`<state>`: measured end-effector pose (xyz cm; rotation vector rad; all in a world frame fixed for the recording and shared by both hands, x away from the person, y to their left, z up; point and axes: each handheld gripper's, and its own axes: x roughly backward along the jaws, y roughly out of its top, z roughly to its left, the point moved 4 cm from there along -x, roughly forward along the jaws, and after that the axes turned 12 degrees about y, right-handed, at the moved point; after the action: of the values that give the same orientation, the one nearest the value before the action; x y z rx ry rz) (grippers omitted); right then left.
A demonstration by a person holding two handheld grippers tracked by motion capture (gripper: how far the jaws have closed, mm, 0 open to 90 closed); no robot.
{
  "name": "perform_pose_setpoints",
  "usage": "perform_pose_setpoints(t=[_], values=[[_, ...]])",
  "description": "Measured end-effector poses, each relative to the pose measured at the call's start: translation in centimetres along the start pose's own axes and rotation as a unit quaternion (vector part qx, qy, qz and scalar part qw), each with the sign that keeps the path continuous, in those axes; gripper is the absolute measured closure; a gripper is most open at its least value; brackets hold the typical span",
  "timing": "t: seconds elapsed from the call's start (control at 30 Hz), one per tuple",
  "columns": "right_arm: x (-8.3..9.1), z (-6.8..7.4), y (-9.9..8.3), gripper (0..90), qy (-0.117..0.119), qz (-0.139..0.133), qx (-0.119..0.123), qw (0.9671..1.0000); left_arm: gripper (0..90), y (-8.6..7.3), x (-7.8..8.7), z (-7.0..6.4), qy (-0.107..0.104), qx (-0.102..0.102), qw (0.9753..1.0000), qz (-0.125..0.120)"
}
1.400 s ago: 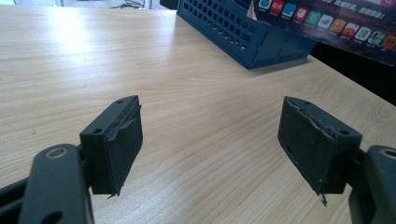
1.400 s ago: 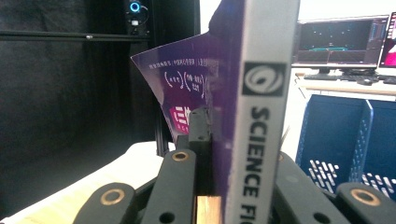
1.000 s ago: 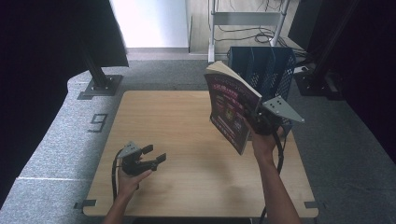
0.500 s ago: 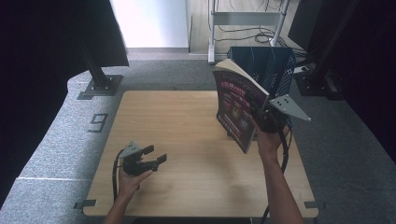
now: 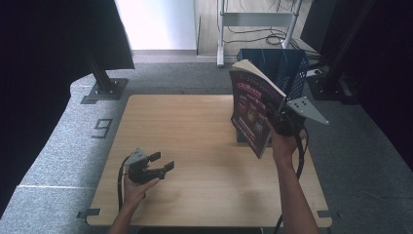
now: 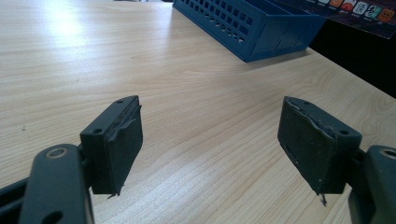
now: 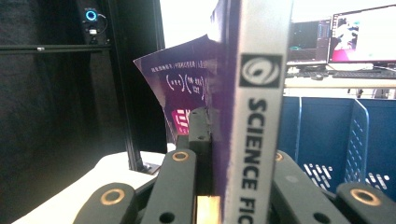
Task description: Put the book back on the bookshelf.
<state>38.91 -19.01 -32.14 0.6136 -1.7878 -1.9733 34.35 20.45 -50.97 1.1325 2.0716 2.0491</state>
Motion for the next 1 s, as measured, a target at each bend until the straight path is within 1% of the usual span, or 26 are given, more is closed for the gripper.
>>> perform_pose_setpoints(t=[0.3, 0.6, 1.0], values=[[0.2, -0.9, 0.0, 81.6, -0.013, 0.000, -0.006, 0.9999, 21.7, -0.1, -0.1, -0.2, -0.004, -0.008, 0.9999, 0.004], [0.6, -1.9, 0.3, 81.6, -0.032, -0.004, -0.008, 0.9995, 21.7, -0.1, -0.2, -0.2, -0.005, -0.007, 0.9999, 0.005], [-0.1, -3.1, 0.4, 81.5, -0.050, -0.004, -0.004, 0.9987, 21.7, -0.1, -0.2, -0.2, -0.005, -0.005, 1.0000, 0.006]])
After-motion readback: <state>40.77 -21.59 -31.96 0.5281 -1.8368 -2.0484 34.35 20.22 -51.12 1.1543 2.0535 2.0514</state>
